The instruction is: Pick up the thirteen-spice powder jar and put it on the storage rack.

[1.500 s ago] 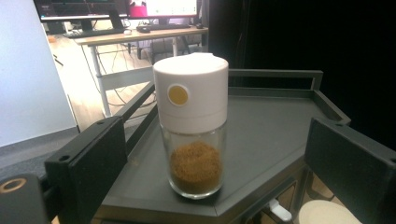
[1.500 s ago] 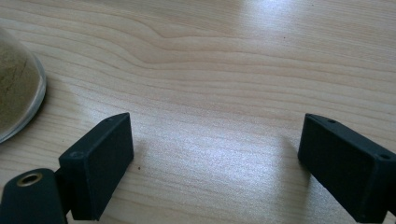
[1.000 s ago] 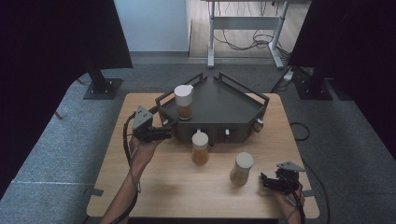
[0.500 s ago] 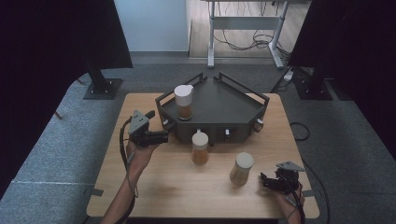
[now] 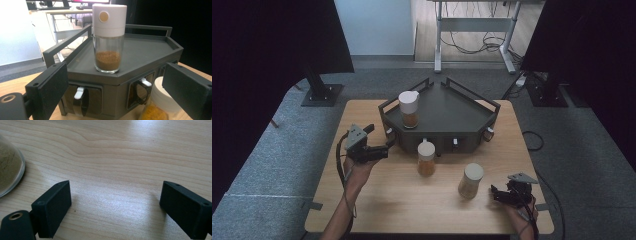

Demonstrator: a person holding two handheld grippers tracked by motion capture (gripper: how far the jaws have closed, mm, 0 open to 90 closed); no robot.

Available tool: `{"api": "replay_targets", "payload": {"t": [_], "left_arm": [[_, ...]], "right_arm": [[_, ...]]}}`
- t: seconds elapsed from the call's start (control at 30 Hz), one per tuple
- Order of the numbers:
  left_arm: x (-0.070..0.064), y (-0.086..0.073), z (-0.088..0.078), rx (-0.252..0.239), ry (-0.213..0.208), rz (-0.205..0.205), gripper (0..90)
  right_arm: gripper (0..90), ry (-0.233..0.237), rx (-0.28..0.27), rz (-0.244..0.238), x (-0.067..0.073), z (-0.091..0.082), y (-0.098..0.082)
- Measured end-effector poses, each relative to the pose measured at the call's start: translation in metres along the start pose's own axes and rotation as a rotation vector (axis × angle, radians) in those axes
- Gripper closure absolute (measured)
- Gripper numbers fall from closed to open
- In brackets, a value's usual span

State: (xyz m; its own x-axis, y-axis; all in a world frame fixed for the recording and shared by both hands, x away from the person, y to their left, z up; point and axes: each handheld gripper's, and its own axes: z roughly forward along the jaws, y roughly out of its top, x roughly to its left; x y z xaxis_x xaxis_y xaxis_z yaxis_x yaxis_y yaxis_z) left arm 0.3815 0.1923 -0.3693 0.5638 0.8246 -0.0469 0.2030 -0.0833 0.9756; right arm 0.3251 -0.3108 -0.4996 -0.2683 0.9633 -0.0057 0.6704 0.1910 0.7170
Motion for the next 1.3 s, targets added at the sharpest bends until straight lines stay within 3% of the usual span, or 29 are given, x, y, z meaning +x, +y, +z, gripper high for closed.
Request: {"api": "replay_targets", "payload": {"t": [0.77, 1.3], "left_arm": [[-0.006, -0.016, -0.021, 0.018, -0.005, 0.034, 6.4], [-0.006, -0.031, -0.035, 0.03, -0.004, 0.024, 6.4]], "right_arm": [[9.6, 0.0, -0.003, -0.001, 0.0, 0.0, 0.0], [9.5, 0.0, -0.002, -0.004, 0.0, 0.0, 0.0]]}}
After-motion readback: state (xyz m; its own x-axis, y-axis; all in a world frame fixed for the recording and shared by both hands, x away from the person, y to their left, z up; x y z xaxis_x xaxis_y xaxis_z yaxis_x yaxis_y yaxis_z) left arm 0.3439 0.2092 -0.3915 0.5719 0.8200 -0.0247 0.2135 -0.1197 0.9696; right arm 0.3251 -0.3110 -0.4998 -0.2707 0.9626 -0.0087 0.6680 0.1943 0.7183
